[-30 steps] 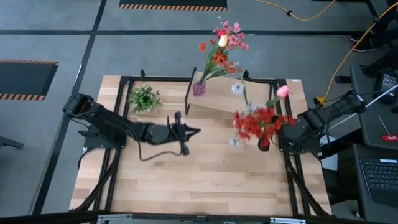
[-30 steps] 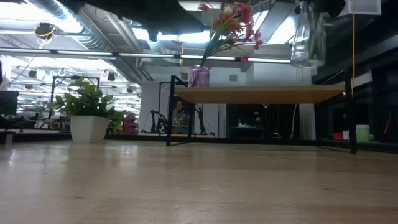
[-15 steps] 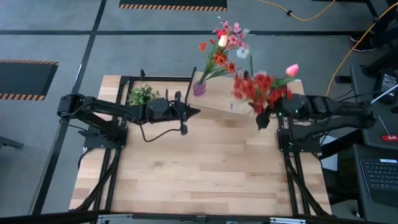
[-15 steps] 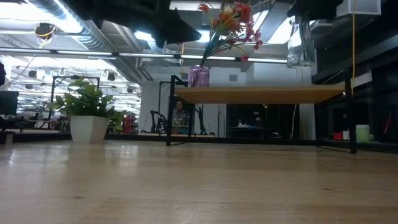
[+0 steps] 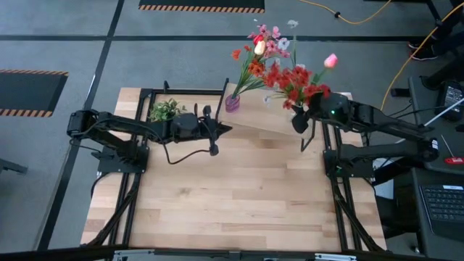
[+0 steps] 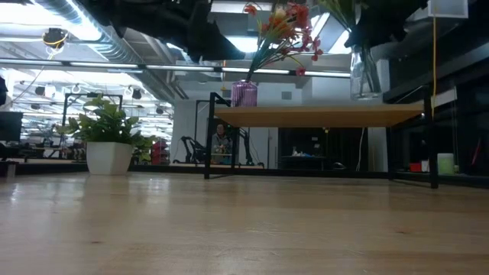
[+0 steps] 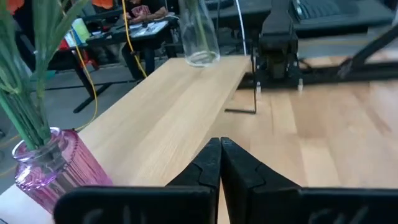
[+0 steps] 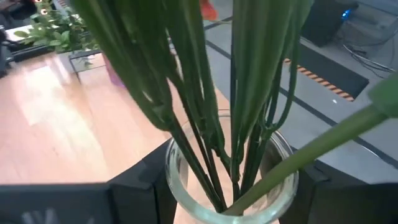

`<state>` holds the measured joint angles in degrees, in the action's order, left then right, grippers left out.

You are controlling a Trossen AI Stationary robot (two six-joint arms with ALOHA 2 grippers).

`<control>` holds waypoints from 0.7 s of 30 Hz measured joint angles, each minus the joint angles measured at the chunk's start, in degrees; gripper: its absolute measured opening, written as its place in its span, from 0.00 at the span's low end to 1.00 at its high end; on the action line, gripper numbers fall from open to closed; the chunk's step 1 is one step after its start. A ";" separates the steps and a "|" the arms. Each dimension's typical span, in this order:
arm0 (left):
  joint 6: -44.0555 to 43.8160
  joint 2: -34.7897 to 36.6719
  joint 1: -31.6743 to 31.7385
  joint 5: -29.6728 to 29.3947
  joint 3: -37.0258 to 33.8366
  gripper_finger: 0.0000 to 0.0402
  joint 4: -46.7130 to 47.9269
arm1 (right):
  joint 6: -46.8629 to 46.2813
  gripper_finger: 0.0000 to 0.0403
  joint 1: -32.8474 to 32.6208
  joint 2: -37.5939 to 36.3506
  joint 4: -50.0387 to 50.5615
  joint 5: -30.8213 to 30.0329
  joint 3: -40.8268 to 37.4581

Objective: Pick and place flowers into a vace then onto a shelf
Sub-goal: Put the transparent vase with the flowers on the shelf

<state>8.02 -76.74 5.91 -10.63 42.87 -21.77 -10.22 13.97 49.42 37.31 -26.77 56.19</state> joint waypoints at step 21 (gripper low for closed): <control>0.92 5.12 10.65 12.94 -0.35 0.00 8.38 | 1.34 0.46 5.78 -2.34 -6.93 4.25 -5.12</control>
<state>8.94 -71.61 16.57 2.31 42.52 -13.39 -8.88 19.75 47.08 30.38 -22.52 51.07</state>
